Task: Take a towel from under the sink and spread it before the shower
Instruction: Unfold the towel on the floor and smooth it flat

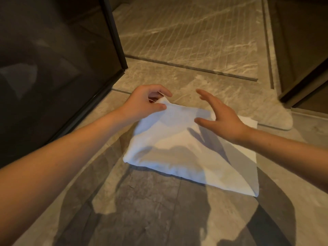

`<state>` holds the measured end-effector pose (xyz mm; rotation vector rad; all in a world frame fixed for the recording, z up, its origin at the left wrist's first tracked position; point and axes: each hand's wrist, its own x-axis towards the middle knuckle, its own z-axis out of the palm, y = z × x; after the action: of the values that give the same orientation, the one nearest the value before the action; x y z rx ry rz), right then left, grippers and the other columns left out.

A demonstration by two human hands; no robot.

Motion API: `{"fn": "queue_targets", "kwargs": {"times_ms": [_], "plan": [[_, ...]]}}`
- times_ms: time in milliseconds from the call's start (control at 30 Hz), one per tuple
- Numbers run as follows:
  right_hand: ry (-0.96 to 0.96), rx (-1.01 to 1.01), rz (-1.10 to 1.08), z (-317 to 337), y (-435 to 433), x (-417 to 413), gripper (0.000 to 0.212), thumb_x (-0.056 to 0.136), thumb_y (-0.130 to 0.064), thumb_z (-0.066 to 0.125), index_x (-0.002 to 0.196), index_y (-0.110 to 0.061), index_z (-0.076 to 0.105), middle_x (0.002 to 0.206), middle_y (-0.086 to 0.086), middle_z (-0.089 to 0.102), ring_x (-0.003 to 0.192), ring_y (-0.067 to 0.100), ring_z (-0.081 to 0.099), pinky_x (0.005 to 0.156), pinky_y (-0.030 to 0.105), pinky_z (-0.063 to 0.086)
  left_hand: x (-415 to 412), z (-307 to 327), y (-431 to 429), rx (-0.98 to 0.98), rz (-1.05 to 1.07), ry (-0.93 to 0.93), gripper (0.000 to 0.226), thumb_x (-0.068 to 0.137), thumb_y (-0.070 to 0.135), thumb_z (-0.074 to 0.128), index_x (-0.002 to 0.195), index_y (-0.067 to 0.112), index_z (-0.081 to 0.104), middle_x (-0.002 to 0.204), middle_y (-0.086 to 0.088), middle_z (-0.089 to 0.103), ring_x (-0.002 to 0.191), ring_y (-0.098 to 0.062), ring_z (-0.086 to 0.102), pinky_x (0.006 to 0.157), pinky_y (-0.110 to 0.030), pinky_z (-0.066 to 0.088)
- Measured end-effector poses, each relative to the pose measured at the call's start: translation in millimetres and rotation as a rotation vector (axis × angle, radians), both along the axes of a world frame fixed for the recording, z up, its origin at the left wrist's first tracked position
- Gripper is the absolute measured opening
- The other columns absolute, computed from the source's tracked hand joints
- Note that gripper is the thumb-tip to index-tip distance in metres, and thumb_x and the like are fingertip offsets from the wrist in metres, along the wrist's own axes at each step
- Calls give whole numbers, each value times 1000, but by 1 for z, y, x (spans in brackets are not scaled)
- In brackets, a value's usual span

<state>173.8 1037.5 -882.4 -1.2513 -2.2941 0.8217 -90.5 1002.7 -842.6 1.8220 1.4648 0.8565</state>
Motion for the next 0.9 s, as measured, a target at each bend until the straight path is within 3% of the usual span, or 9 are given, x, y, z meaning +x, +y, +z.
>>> {"fn": "queue_targets", "kwargs": {"times_ms": [100,233,333,433,533,600,667,767,900], "plan": [[-9,-138,135,13,9,-20,85,82,-32,74,147,-50,23,136,-23,45,122,-11,41,90,11,36,-2,19,-10,-81,-52,-28,35,81,1,75,113,12,68,98,-3,75,91,-6,70,83,-18,54],[-43,-209,171,9,16,-25,71,82,-17,76,144,-27,42,133,-13,52,116,10,54,99,23,42,-17,34,-17,-152,-57,-79,36,79,5,77,112,19,70,96,-10,76,96,-23,71,89,-31,56],[-1,-186,173,9,17,-18,50,84,-10,72,129,-22,51,99,-14,60,86,11,59,77,17,43,-24,31,-21,-113,13,-78,33,82,4,75,111,17,69,97,-18,73,95,-31,69,86,-35,56],[42,-169,247,13,17,-7,37,88,-5,63,112,-27,45,61,2,38,56,13,31,54,22,28,-25,25,-22,-52,58,42,27,89,6,66,113,14,58,103,-22,65,93,-33,62,86,-46,52],[20,-170,381,15,14,3,31,89,6,53,103,-21,46,69,22,44,60,29,35,58,28,33,-18,22,-21,-1,-47,175,13,93,-2,54,99,10,55,107,-12,62,105,-24,59,85,-34,47],[-8,-190,425,13,10,7,28,89,12,48,97,-15,48,81,31,47,68,39,40,62,36,35,-12,19,-20,-13,-107,267,27,91,-12,48,83,11,61,110,-10,61,114,-22,56,87,-17,41],[-2,-200,419,11,5,11,34,87,16,43,88,-18,48,77,24,47,65,31,37,61,30,33,-5,17,-19,-73,-138,309,40,89,-18,43,78,10,70,118,-10,59,117,-19,54,89,-9,35],[7,-232,411,8,3,17,41,88,18,42,82,-20,55,75,22,49,65,27,37,63,28,31,-1,15,-20,-129,-143,324,44,94,-14,39,96,9,76,126,-7,56,119,-16,51,89,-5,31],[15,-287,395,3,2,20,44,92,16,42,103,-14,72,84,23,63,66,35,42,64,28,32,0,15,-20,-176,-121,294,45,96,-11,37,117,11,70,128,-2,57,119,-11,50,88,-3,33]]}}
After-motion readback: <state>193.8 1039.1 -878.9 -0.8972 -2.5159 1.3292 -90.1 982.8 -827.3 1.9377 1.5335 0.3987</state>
